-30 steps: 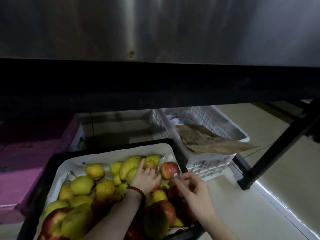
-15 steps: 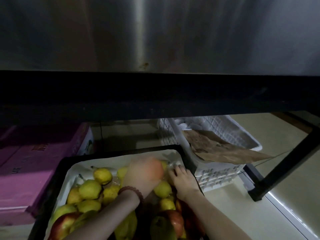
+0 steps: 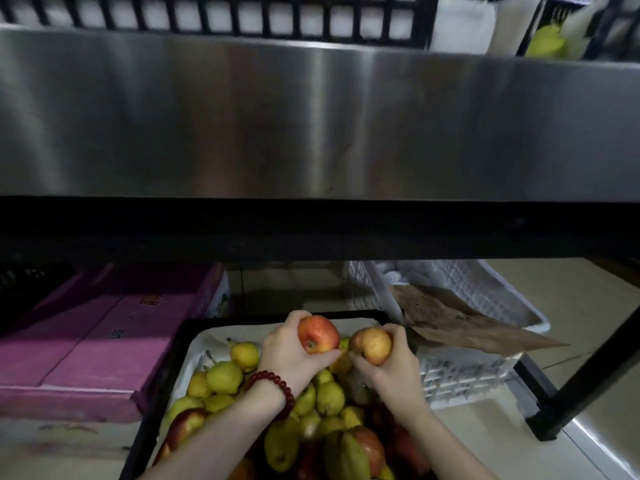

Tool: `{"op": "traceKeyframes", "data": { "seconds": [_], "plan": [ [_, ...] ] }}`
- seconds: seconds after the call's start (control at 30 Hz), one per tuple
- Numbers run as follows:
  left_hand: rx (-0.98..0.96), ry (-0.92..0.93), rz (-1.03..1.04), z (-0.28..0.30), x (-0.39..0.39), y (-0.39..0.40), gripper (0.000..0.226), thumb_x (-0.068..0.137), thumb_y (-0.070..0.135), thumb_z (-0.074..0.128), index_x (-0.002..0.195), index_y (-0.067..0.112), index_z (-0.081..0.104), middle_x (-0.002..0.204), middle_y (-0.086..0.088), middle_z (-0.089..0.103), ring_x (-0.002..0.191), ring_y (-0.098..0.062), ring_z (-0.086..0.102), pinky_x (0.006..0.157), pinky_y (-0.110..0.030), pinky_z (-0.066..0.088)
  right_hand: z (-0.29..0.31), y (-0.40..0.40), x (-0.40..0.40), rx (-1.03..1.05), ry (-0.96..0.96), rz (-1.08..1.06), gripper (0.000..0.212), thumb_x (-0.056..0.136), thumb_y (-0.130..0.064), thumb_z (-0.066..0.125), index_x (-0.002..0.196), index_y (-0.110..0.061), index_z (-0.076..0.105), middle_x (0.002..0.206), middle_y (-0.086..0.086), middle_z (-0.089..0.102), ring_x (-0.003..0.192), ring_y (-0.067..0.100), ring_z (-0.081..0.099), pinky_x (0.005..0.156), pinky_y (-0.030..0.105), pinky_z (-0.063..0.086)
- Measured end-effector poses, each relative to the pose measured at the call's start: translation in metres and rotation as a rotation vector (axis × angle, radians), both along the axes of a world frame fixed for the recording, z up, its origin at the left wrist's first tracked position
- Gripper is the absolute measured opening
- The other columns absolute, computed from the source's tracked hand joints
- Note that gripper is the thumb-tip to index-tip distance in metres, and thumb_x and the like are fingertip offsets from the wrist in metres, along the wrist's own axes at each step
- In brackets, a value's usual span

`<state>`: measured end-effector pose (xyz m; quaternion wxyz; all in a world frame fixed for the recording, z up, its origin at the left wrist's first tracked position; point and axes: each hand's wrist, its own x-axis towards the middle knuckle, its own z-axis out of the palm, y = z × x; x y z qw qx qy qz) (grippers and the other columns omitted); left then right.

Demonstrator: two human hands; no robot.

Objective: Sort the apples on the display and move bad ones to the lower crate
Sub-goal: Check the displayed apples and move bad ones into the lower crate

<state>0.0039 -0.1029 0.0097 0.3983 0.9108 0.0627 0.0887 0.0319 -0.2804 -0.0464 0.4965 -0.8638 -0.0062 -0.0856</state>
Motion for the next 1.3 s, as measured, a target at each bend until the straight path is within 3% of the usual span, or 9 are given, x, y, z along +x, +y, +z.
{"op": "traceKeyframes", "data": {
  "seconds": [0.17,0.33,0.5,0.63,0.73,0.83,0.97,1.07,1.3],
  "plan": [
    [-0.13,-0.03,0.051,0.038,-0.036,-0.007,0.064,0.06,0.051,0.081,0.114,0.035,0.051,0.102,0.011,0.061,0.097,-0.012,0.06,0.085,-0.023,0.048,0.069,-0.012,-0.051,0.146,-0.05,0.056,0.052,0.069,-0.036,0.082,0.107,-0.039,0.048,0.094,-0.007,0.067,0.085,0.008,0.065,0.079,0.033,0.053],
    [-0.213,-0.13,0.025,0.096,-0.071,-0.015,0.049,0.063,0.048,0.081,0.102,0.041,0.051,0.097,0.016,0.06,0.085,0.0,0.058,0.068,-0.011,0.043,0.133,-0.023,-0.085,0.197,-0.175,0.085,0.037,0.073,-0.034,0.081,0.103,-0.035,0.058,0.088,-0.011,0.068,0.08,0.002,0.065,0.078,0.03,0.053],
    [-0.329,-0.276,-0.036,0.167,-0.091,-0.018,0.06,0.05,0.062,0.076,0.103,0.04,0.059,0.097,0.014,0.068,0.09,-0.002,0.065,0.089,-0.028,0.054,0.196,-0.025,-0.106,0.26,-0.289,0.073,0.048,0.064,-0.05,0.075,0.105,-0.032,0.06,0.093,-0.015,0.069,0.083,0.006,0.067,0.085,0.044,0.056],
    [-0.388,-0.453,-0.109,0.235,-0.083,-0.013,0.059,0.047,0.061,0.075,0.099,0.037,0.064,0.094,0.015,0.071,0.087,0.003,0.066,0.083,-0.02,0.05,0.258,-0.015,-0.107,0.299,-0.492,0.109,0.053,0.058,-0.059,0.068,0.102,-0.031,0.061,0.095,-0.013,0.068,0.081,0.008,0.067,0.073,0.033,0.059],
    [-0.364,-0.551,-0.144,0.286,-0.058,-0.004,0.056,0.05,0.057,0.08,0.1,0.038,0.064,0.096,0.016,0.07,0.086,0.004,0.065,0.078,-0.015,0.046,0.302,-0.001,-0.087,0.307,-0.633,0.12,0.047,0.062,-0.056,0.067,0.101,-0.031,0.06,0.094,-0.013,0.067,0.078,0.003,0.066,0.066,0.015,0.054],
    [-0.376,-0.625,-0.144,0.337,-0.018,0.0,0.053,0.054,0.05,0.083,0.101,0.036,0.062,0.095,0.016,0.068,0.083,0.005,0.064,0.075,-0.015,0.047,0.342,0.018,-0.053,0.321,-0.725,0.099,0.046,0.066,-0.05,0.07,0.104,-0.026,0.06,0.093,-0.011,0.068,0.079,0.003,0.066,0.066,0.011,0.049],
    [-0.343,-0.567,-0.144,0.394,0.024,0.01,0.047,0.055,0.047,0.085,0.094,0.041,0.06,0.087,0.028,0.066,0.08,0.014,0.061,0.07,-0.005,0.047,0.394,0.037,-0.012,0.347,-0.713,0.095,0.043,0.07,-0.036,0.076,0.107,-0.022,0.06,0.1,-0.025,0.065,0.089,-0.006,0.064,0.073,0.003,0.044],
    [-0.28,-0.493,-0.102,0.431,0.047,0.025,0.049,0.059,0.042,0.083,0.101,0.039,0.057,0.085,0.026,0.062,0.078,0.018,0.057,0.064,-0.001,0.044,0.434,0.043,0.006,0.335,-0.617,0.062,0.043,0.069,-0.04,0.075,0.105,-0.025,0.059,0.093,-0.028,0.065,0.082,-0.006,0.065,0.067,0.005,0.046],
    [-0.127,-0.257,0.072,0.493,0.094,0.065,0.066,0.062,0.044,0.082,0.121,0.03,0.055,0.106,0.009,0.057,0.093,-0.009,0.052,0.085,-0.021,0.04,0.513,0.044,0.047,0.239,-0.395,-0.039,0.058,0.068,-0.047,0.081,0.108,-0.027,0.045,0.094,-0.011,0.062,0.082,-0.001,0.062,0.069,0.017,0.049]
  ]
}}
